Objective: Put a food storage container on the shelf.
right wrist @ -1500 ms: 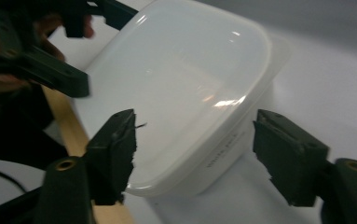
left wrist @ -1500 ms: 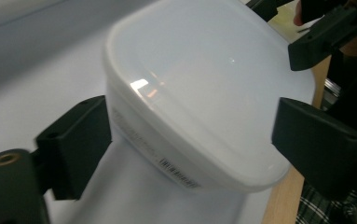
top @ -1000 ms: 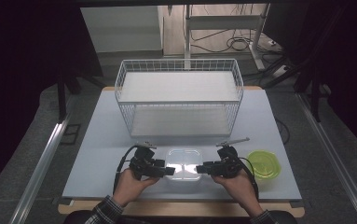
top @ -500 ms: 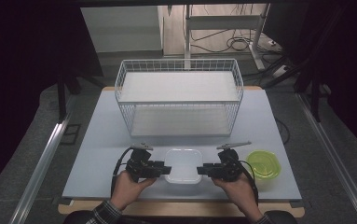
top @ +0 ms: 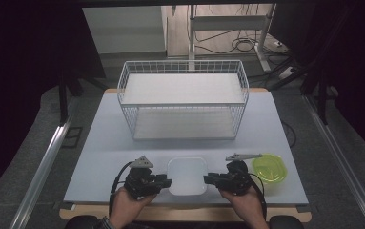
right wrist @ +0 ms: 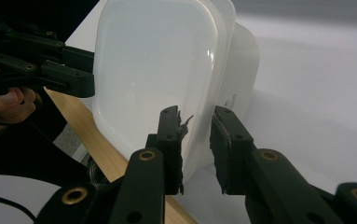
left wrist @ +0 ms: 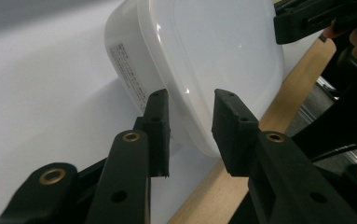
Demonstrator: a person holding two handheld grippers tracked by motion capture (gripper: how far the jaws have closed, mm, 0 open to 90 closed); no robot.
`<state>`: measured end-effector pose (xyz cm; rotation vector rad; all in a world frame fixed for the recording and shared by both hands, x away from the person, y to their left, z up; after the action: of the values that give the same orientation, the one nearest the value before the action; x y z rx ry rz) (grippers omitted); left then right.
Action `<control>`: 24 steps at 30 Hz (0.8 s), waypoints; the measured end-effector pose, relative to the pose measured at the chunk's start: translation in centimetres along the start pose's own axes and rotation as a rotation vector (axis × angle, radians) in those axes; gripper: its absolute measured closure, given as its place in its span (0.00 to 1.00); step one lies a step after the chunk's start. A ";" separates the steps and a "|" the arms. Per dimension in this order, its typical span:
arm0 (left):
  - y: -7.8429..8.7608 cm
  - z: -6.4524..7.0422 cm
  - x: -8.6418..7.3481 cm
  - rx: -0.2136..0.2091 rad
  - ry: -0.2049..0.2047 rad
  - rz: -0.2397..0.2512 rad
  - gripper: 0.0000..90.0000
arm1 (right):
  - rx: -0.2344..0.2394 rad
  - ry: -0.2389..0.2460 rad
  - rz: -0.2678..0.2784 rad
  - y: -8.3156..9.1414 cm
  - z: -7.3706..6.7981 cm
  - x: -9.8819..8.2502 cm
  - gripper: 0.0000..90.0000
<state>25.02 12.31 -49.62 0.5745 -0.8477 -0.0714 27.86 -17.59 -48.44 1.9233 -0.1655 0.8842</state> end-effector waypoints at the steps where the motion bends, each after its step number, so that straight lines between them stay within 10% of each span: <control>1: 0.0 0.0 0.0 0.000 0.000 0.000 0.75 | 0.000 0.000 0.000 0.0 0.0 0.0 0.83; 8: -0.3 -1.6 0.3 -0.072 0.056 0.020 0.64 | 0.003 0.003 0.009 -0.1 -0.1 0.0 0.82; 24: -0.4 -1.5 0.5 -0.035 0.079 0.057 0.77 | 0.058 -0.069 -0.018 -0.9 1.0 0.4 0.71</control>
<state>26.50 12.48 -50.29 0.5165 -0.7842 -0.0119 29.03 -17.87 -49.08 2.0075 -0.1645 0.8191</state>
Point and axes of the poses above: each handheld gripper's, and its own axes: y roughly backward along the jaws, x roughly out of its top, z roughly to its right, the point moved 1 cm from there along -y, roughly forward along the jaws, and after that the axes turned 15 degrees about -x, right-handed, at the moved point
